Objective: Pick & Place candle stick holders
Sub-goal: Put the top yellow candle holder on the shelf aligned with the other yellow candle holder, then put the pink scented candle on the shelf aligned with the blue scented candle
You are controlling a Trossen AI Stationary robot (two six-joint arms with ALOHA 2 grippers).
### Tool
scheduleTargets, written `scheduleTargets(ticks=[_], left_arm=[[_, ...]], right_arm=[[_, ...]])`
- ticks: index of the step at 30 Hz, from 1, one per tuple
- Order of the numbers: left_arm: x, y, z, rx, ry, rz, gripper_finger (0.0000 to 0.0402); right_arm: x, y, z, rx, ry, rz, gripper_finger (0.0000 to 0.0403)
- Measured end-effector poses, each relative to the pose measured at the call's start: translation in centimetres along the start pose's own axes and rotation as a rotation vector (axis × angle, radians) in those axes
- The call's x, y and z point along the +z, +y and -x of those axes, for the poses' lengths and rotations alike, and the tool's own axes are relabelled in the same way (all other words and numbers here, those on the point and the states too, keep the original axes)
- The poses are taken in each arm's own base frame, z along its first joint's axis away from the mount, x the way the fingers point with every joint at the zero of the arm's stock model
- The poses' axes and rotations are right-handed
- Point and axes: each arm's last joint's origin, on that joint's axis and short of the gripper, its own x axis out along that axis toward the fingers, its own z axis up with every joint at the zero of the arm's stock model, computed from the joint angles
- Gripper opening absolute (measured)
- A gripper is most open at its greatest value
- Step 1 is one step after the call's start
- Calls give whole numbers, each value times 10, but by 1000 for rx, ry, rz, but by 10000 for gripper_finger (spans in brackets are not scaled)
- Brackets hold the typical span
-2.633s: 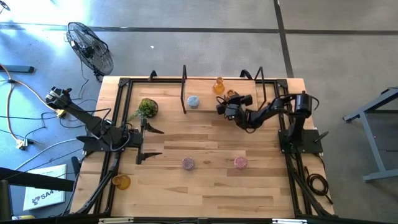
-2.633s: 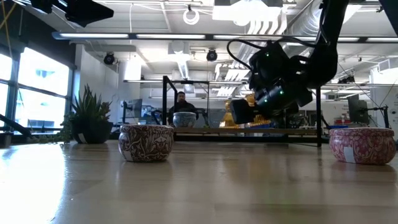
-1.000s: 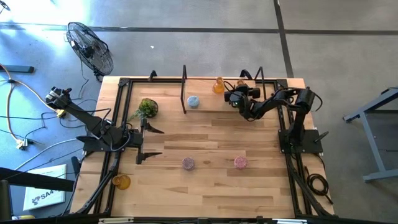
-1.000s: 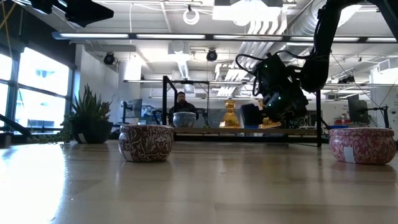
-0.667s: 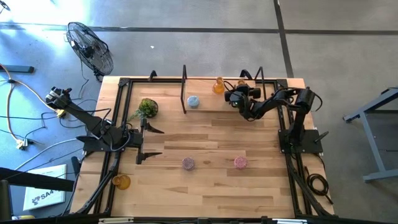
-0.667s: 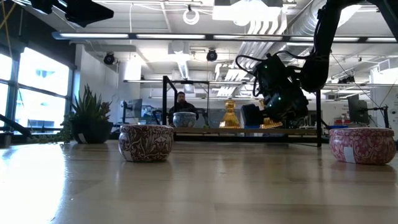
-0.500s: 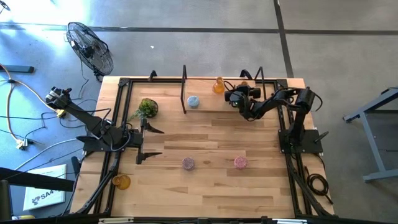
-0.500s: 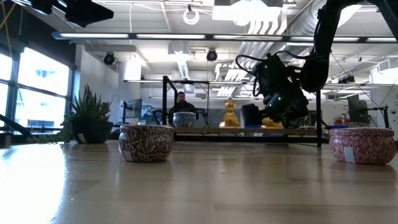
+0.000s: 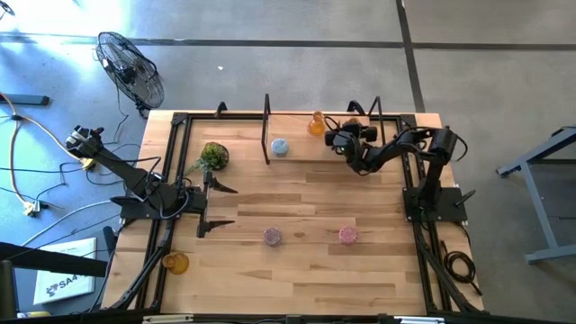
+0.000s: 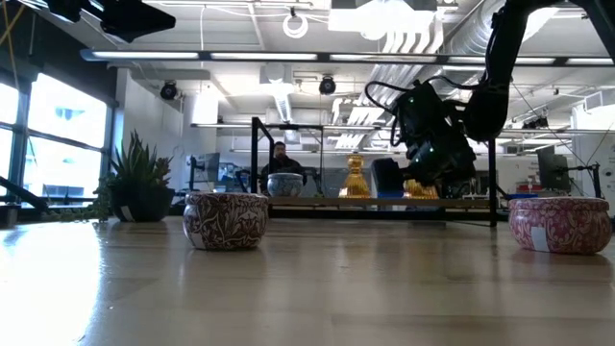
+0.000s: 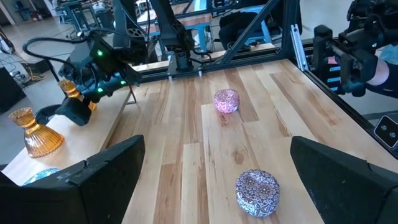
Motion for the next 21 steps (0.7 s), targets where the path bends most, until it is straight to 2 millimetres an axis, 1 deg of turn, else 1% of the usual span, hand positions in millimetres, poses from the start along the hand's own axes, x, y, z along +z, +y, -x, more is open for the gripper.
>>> scheduleTargets(ticks=[5,11,18,21], left_arm=[[0,0,0,0,0,0,397],[0,0,0,0,0,0,397],[0,0,0,0,0,3,397],[0,0,0,0,0,4,397]], right_arm=[[18,1,12,-12,-49,22,311],[47,-2,30,5,-113,18,311],[86,-11,53,4,-207,46,311],[104,-17,69,35,-253,50,311]])
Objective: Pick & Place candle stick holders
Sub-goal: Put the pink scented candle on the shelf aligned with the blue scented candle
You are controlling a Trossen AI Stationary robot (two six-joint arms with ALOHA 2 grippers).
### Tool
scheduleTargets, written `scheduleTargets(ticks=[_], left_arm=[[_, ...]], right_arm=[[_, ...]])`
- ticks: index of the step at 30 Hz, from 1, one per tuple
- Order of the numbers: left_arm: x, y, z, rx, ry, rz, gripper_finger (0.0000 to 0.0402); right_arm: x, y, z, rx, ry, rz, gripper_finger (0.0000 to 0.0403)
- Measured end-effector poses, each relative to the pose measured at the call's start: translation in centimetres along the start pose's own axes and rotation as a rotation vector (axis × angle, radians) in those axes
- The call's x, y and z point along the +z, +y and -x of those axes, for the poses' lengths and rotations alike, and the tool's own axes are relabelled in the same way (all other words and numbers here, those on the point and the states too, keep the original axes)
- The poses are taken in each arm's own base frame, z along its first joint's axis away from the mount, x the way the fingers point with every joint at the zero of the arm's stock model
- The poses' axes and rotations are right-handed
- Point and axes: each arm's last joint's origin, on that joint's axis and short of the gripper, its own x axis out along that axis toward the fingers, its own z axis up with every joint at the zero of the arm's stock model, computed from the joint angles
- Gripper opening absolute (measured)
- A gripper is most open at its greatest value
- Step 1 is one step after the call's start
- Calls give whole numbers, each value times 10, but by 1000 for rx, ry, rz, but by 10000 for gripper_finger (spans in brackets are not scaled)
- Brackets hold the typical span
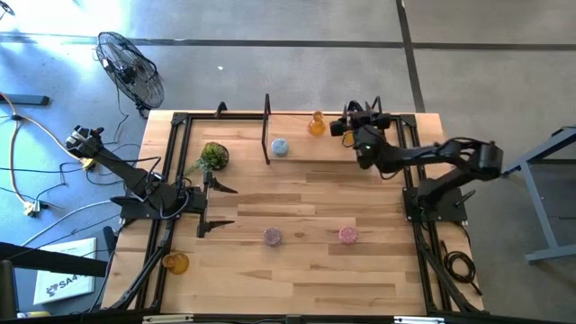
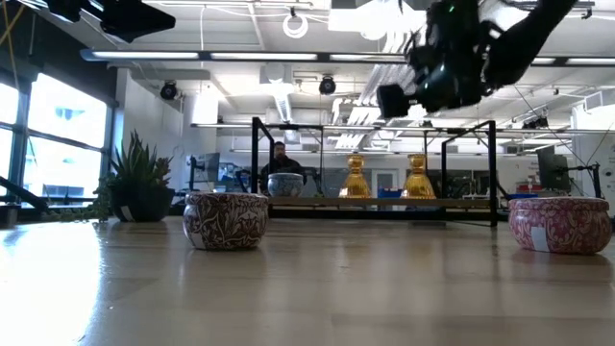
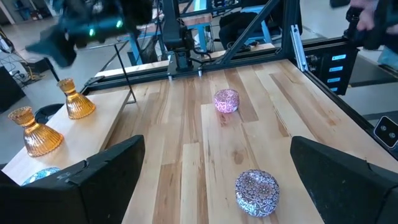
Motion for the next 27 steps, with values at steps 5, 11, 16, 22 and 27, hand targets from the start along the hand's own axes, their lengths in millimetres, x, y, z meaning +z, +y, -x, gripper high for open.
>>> scheduleTargets(ticks=[5,11,16,22,27], left_arm=[[0,0,0,0,0,4,397],[0,0,0,0,0,22,397],[0,0,0,0,0,27,397],[0,0,0,1,0,49,397],[0,0,0,1,0,57,397]], right_arm=[[40,-13,31,166,-111,-26,311],[80,-35,77,516,-272,-104,311],[95,-60,112,729,-272,-233,311],[97,-86,146,1056,-192,-340,311],[92,-97,171,1385,-148,-310,311]])
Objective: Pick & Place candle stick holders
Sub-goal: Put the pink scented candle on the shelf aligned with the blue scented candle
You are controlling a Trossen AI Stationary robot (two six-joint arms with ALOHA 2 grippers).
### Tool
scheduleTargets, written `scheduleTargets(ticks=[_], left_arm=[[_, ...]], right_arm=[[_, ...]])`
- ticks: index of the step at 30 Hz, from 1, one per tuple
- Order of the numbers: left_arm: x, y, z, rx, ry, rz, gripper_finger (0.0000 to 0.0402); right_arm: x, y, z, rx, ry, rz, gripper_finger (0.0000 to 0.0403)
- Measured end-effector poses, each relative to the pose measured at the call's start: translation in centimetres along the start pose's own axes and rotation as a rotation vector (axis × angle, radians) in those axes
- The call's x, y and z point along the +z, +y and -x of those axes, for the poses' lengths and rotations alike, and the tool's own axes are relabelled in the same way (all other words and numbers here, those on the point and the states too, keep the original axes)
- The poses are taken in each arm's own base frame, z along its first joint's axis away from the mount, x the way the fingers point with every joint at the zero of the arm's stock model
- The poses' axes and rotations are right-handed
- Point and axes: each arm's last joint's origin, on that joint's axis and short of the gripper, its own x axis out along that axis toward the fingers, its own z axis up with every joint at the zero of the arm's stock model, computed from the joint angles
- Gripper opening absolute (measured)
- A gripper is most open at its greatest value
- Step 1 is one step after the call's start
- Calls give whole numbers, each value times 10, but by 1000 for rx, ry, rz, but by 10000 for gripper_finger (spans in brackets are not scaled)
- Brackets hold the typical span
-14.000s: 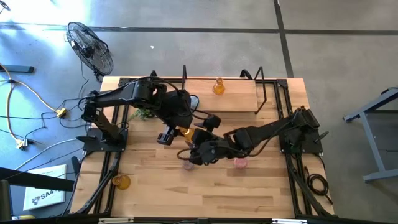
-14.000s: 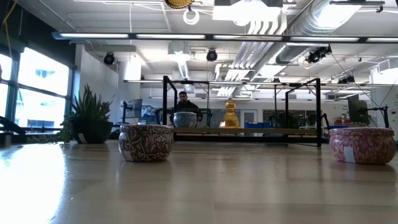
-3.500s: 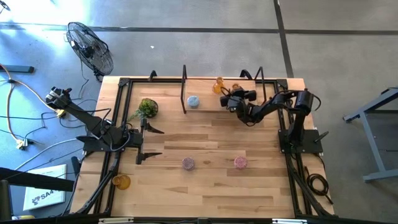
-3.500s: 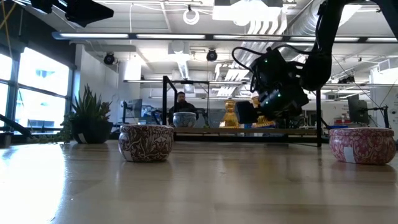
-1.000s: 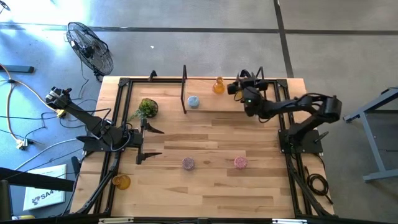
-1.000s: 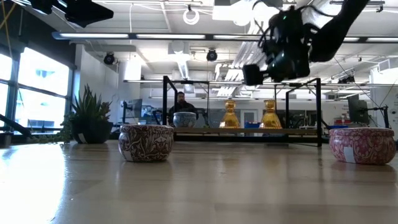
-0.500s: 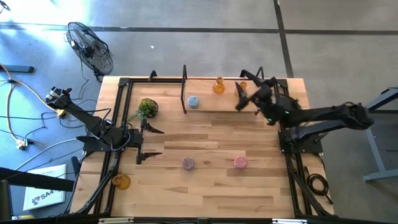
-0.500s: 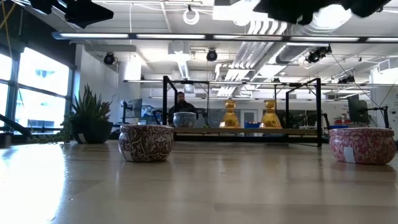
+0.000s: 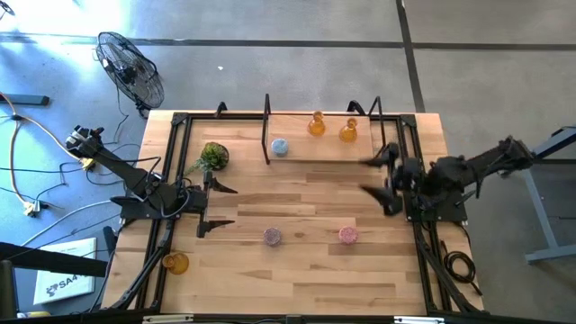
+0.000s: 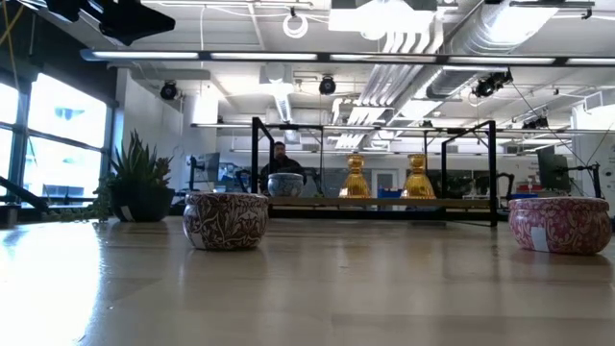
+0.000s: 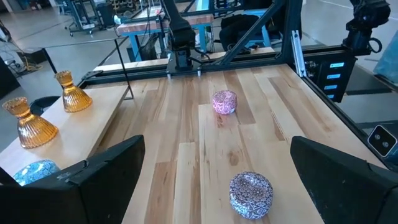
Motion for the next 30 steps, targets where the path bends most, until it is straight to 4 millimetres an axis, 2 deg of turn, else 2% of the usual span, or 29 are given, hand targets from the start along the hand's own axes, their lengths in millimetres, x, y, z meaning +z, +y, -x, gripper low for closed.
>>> scheduleTargets(ticks=[5,10,15,21,30], left_arm=[[0,0,0,0,0,20,397],[0,0,0,0,0,45,397],[0,0,0,1,1,83,397],[0,0,-1,6,3,98,397],[-8,-3,-11,127,49,59,397]], right_arm=[[-11,26,9,325,113,-2,311],[-29,46,17,417,279,-26,311],[-50,54,24,307,453,-45,311],[-66,51,30,135,575,-85,311],[-91,48,28,-12,752,-136,311]])
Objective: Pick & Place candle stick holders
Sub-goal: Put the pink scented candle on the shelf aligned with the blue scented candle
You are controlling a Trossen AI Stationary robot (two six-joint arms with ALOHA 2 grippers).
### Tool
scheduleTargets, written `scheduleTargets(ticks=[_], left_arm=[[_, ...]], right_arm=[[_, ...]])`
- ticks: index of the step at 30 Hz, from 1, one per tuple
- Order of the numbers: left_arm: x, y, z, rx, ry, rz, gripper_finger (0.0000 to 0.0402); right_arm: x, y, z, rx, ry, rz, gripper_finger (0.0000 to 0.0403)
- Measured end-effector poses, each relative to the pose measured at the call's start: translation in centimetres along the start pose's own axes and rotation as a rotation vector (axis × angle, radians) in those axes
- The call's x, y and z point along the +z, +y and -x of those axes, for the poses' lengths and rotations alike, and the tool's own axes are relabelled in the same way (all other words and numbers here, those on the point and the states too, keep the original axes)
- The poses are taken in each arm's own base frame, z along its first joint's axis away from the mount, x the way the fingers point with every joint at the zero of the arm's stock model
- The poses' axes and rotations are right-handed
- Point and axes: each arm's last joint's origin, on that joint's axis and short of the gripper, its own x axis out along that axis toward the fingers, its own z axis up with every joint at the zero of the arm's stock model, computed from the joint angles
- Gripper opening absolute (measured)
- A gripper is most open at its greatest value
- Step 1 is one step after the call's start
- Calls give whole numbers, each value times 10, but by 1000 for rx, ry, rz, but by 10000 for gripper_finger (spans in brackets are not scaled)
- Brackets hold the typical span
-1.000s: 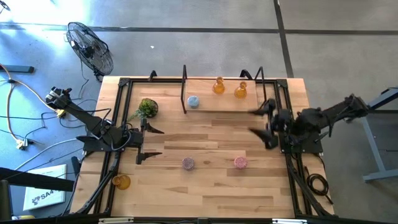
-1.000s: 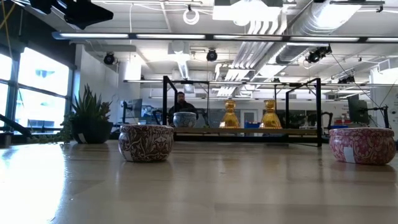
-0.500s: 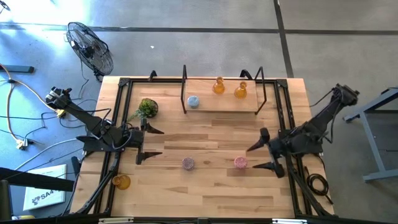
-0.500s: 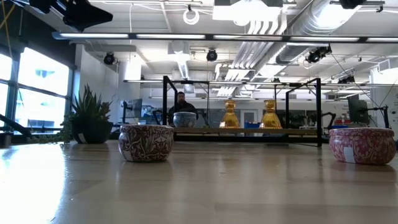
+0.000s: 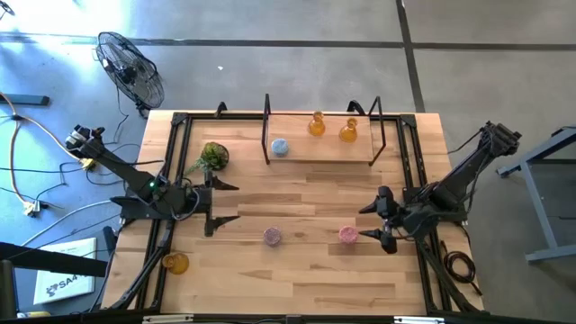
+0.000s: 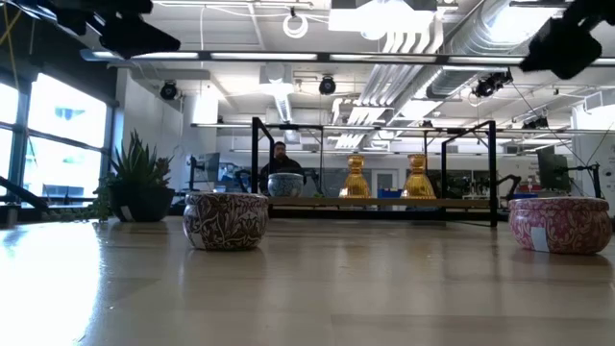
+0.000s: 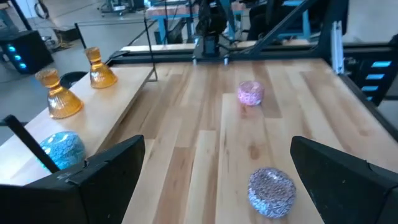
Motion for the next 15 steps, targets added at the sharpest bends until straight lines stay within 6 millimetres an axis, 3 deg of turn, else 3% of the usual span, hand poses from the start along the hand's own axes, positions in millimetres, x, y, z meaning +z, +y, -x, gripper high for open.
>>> scheduleTargets(ticks=[15], left_arm=[[-6,-5,-8,6,39,-25,397]], right_arm=[[-22,-2,-50,-119,295,-181,311]])
